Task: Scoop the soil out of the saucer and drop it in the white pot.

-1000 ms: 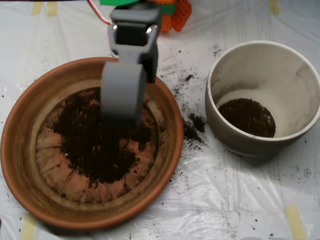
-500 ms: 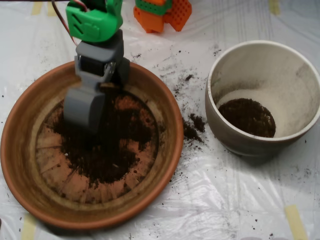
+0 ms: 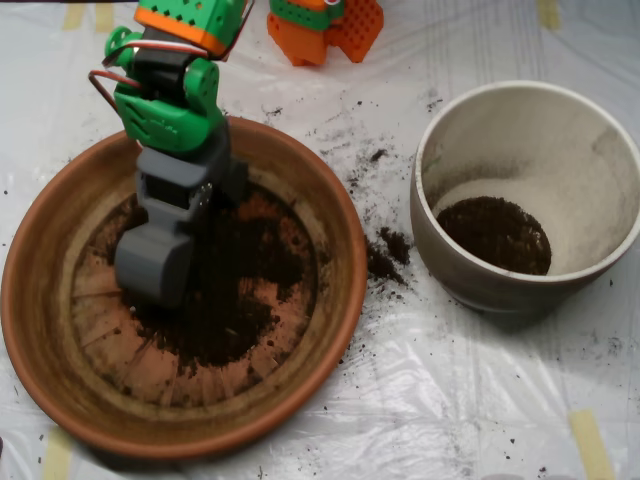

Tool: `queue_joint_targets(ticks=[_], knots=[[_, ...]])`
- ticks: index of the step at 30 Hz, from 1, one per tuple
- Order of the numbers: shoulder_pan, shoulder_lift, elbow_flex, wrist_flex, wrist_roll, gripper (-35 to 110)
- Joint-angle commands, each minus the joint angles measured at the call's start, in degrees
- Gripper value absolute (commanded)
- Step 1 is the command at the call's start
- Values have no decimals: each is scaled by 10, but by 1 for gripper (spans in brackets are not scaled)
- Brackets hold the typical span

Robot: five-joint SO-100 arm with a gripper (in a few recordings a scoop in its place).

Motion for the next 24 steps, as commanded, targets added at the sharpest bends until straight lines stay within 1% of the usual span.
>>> queue_joint_targets(ticks=[1, 5, 11, 19, 24], knots=[[11, 1, -73, -4, -4, 44], [12, -45, -134, 10, -2, 44], [10, -121, -214, 63, -24, 42], [-1, -133, -207, 96, -60, 41], [0, -142, -215, 120, -69, 31]])
